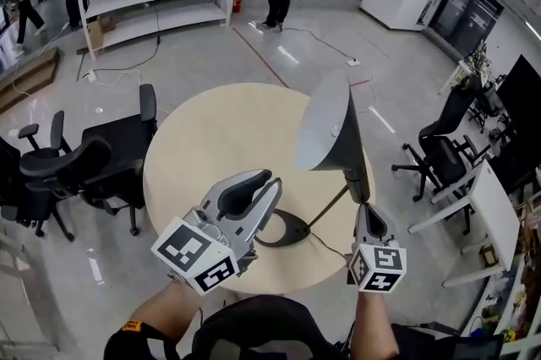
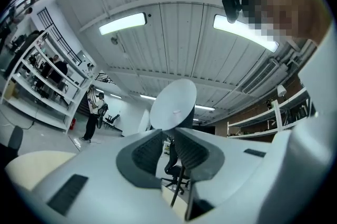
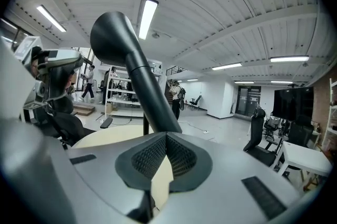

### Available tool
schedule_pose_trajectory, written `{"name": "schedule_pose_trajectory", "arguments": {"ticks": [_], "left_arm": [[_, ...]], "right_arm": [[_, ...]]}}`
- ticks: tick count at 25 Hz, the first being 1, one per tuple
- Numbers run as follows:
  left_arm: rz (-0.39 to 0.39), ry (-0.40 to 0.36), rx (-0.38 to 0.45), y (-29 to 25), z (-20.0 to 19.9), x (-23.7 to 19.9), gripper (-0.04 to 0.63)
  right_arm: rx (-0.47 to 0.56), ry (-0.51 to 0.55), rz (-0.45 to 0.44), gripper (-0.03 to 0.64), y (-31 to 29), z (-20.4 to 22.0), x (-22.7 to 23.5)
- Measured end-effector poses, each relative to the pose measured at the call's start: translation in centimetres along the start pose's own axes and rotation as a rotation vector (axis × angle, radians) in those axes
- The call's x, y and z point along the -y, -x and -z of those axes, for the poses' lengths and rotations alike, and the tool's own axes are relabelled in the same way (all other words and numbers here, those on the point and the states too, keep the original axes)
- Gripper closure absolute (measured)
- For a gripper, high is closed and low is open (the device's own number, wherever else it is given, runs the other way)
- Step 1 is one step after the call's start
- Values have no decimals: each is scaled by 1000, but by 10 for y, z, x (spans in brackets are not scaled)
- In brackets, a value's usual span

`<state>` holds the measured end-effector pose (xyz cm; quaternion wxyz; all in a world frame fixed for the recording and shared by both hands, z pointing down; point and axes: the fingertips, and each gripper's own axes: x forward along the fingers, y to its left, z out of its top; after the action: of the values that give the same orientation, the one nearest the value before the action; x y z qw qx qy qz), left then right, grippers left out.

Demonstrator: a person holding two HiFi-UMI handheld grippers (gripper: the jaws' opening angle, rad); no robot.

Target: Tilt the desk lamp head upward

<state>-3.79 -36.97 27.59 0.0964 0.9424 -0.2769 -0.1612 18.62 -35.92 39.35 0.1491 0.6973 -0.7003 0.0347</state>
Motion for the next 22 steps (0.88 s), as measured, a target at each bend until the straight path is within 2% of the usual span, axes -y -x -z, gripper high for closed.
{"name": "schedule_pose_trajectory", "arguments": {"ticks": [5, 9, 14, 17, 22], "left_arm": [[-19, 15, -97, 15, 57, -7, 476], [-41, 15, -184, 34, 107, -28, 477], [-81, 19, -276, 56, 160, -44, 513], [-102, -13, -309, 62, 183, -43, 544], [-127, -42, -356, 80, 202, -34, 548]], "right_arm": [[-45, -10, -23, 606, 14, 21, -25], [-59, -38, -39, 606, 10, 40, -56], [-91, -55, -64, 606, 6, 59, -85], [-98, -62, -61, 606, 6, 69, -88], [-83, -76, -64, 606, 14, 72, -99]]}}
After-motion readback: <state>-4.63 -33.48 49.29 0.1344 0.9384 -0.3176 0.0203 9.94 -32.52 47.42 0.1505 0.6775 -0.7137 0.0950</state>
